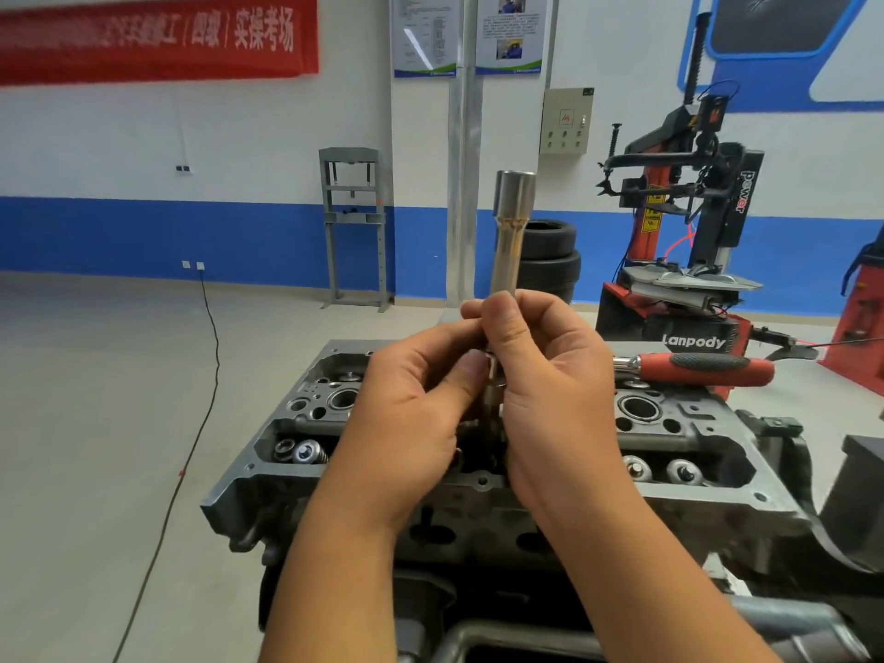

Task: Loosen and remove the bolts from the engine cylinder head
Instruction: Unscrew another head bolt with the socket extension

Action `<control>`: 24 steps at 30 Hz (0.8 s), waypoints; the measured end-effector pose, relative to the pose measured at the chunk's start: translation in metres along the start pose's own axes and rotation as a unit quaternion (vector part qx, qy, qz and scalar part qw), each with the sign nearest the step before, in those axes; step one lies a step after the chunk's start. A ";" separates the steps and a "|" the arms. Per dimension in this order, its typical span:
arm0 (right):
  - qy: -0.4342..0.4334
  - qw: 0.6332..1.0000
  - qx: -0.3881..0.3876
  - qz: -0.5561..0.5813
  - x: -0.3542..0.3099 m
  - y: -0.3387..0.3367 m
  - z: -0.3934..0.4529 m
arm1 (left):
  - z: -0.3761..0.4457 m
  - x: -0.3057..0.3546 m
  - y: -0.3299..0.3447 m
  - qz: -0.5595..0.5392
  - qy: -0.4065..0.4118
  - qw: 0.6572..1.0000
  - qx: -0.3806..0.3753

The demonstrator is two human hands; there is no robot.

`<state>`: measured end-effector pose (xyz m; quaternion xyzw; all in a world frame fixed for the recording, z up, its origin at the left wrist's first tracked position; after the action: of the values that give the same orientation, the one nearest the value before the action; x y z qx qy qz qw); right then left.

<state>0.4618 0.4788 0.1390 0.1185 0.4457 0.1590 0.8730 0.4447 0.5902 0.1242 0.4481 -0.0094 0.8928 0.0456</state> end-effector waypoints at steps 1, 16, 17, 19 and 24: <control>0.000 1.000 -0.005 -0.007 0.001 0.000 0.000 | 0.000 0.000 0.000 0.009 0.003 1.000 0.011; -0.029 0.999 0.004 -0.022 -0.002 -0.003 -0.001 | 0.000 0.000 0.002 0.031 0.013 0.999 0.004; -0.031 0.999 0.001 -0.028 -0.002 -0.003 -0.001 | 0.000 0.001 0.001 0.041 0.020 0.999 0.022; -0.024 0.999 -0.010 -0.029 -0.002 0.000 -0.002 | 0.000 0.001 -0.002 0.060 0.028 0.995 0.080; -0.023 1.000 0.007 -0.008 -0.002 -0.003 -0.002 | -0.002 0.002 -0.004 0.060 0.038 0.992 0.104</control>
<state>0.4595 0.4755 0.1388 0.1249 0.4275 0.1463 0.8833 0.4423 0.5948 0.1240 0.4146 0.0583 0.9065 -0.0547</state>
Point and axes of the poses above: each hand's wrist, its own z-axis towards the middle knuckle, its own y-axis out of the palm, x = y × z, the point moved 6 cm from there along z, towards the middle knuckle, and after that the axes turned 1 degree about -z, right-handed, at the moved point
